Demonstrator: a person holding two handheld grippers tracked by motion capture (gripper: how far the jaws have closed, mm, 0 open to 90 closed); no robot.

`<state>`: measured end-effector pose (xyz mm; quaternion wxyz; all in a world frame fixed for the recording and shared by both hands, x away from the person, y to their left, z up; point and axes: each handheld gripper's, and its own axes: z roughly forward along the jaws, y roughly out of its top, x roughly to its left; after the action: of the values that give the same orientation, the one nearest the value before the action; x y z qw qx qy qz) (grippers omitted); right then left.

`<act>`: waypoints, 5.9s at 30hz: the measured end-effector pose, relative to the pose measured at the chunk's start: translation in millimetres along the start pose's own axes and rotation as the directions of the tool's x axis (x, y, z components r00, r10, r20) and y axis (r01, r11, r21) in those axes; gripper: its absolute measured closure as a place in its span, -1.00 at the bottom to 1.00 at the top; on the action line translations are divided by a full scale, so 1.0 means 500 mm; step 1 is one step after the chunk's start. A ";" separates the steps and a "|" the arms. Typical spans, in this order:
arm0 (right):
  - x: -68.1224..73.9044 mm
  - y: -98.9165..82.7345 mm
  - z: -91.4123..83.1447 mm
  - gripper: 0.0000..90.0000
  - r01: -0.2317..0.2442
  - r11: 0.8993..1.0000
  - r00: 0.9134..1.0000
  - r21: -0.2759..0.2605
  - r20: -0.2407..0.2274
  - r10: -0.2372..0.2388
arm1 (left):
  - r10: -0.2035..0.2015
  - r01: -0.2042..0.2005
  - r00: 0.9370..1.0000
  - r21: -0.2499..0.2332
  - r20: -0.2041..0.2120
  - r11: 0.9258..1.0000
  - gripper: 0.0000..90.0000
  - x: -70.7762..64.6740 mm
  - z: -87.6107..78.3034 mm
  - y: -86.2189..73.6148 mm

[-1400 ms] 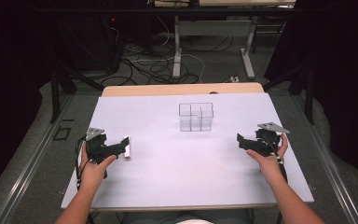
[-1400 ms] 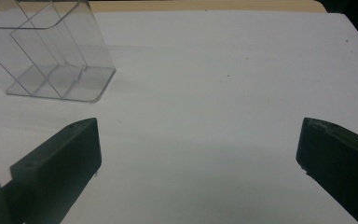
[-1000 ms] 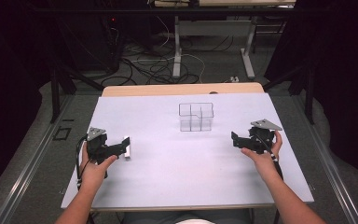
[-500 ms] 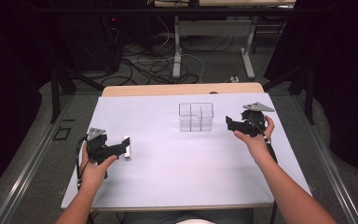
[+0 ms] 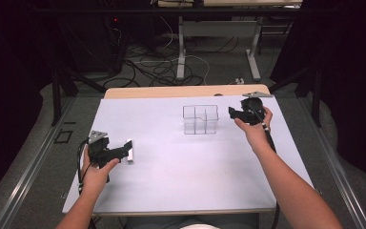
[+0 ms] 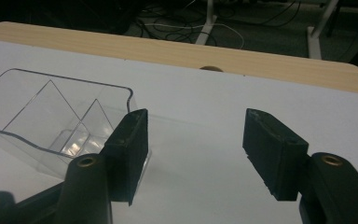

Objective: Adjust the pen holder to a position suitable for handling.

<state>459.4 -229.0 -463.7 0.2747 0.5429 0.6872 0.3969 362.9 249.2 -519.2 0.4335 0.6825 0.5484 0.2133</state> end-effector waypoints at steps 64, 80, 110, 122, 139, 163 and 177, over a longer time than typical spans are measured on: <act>0.099 -0.030 0.113 1.00 -0.007 0.995 0.998 0.098 -0.056 0.012 | -0.016 0.016 1.000 0.014 0.003 1.000 -0.95 0.006 0.004 -0.001; 0.135 -0.026 0.132 1.00 0.024 0.996 0.996 0.080 -0.088 -0.017 | -0.030 0.030 1.000 0.016 0.006 0.999 -0.95 0.008 0.005 -0.002; 0.142 -0.024 0.120 0.63 0.033 0.999 0.995 0.040 -0.098 -0.029 | -0.060 0.060 0.998 0.017 0.010 0.998 -0.89 0.015 0.007 -0.003; 0.114 -0.043 0.057 0.11 -0.036 0.999 0.987 0.025 -0.159 0.039 | -0.103 0.102 0.994 0.015 0.036 0.995 -0.87 0.016 0.007 -0.003; 0.063 -0.095 -0.030 -0.50 -0.022 0.996 0.972 0.089 -0.231 0.042 | -0.139 0.139 0.989 0.012 0.057 0.990 -0.87 0.012 0.007 -0.004; -0.038 -0.176 -0.123 -1.00 -0.060 0.995 0.990 0.077 -0.124 0.069 | -0.178 0.177 0.982 0.025 0.056 0.984 -0.96 0.016 0.008 -0.007; -0.075 -0.184 -0.126 -1.00 -0.203 0.977 0.974 0.068 -0.090 0.208 | -0.157 0.157 0.985 0.010 0.070 0.988 -0.99 0.019 0.003 0.000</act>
<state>369.8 -289.4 -509.6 0.1826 0.5991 0.6512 0.4286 366.9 257.6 -521.5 0.4664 0.6452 0.5854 0.1530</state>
